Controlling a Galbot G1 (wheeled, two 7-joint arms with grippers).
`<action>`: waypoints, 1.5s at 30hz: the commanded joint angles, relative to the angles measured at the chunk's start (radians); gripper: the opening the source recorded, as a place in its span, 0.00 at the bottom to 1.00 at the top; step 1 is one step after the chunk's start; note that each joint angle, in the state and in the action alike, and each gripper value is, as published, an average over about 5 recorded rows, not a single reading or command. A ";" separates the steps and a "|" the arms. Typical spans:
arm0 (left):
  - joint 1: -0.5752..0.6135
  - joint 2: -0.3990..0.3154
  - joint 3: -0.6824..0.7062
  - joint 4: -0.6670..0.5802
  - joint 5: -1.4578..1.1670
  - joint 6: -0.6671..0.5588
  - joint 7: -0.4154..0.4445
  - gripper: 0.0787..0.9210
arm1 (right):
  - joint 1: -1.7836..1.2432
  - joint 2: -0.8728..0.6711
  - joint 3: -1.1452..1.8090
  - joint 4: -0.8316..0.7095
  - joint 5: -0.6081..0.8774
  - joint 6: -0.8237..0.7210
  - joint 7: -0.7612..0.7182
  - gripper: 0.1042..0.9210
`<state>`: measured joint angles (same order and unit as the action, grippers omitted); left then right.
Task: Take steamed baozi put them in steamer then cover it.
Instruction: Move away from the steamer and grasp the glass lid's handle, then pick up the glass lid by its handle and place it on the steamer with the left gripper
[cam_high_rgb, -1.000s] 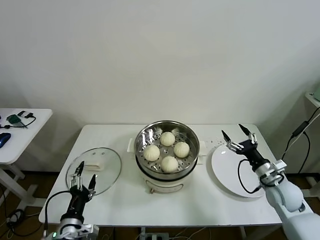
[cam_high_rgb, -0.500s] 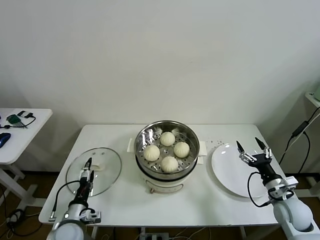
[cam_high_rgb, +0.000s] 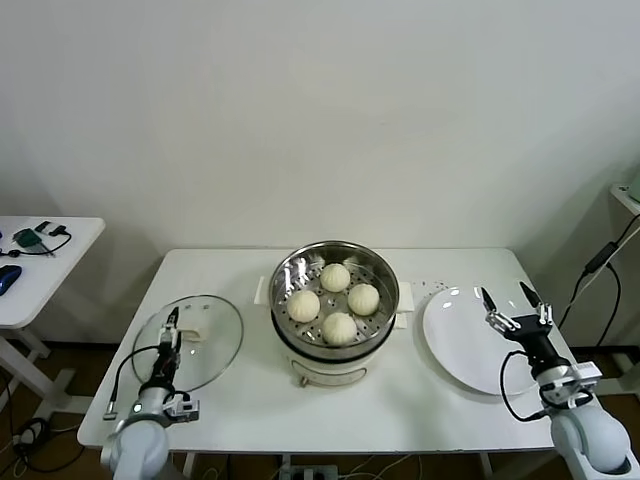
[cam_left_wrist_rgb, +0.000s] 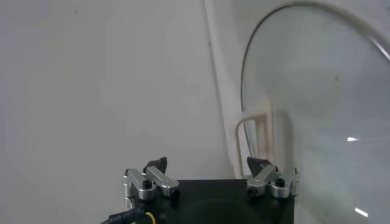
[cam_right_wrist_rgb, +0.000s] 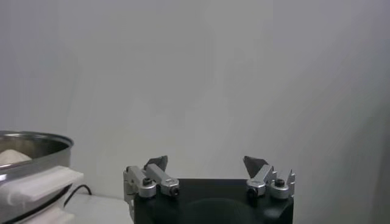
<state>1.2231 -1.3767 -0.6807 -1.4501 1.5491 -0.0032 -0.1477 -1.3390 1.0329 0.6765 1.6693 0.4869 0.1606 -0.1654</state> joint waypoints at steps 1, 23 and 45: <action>-0.086 0.009 0.007 0.114 -0.038 -0.008 -0.019 0.88 | -0.009 0.010 0.017 -0.007 -0.019 0.003 0.001 0.88; -0.107 0.010 0.017 0.134 -0.125 -0.047 -0.027 0.70 | -0.006 0.041 0.020 -0.026 -0.064 0.019 -0.015 0.88; 0.040 0.070 0.019 -0.174 -0.273 0.029 -0.003 0.08 | 0.017 0.047 0.019 -0.040 -0.088 0.024 -0.024 0.88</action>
<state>1.1675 -1.3399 -0.6605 -1.4021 1.3503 -0.0410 -0.1543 -1.3240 1.0816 0.6942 1.6313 0.4032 0.1843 -0.1882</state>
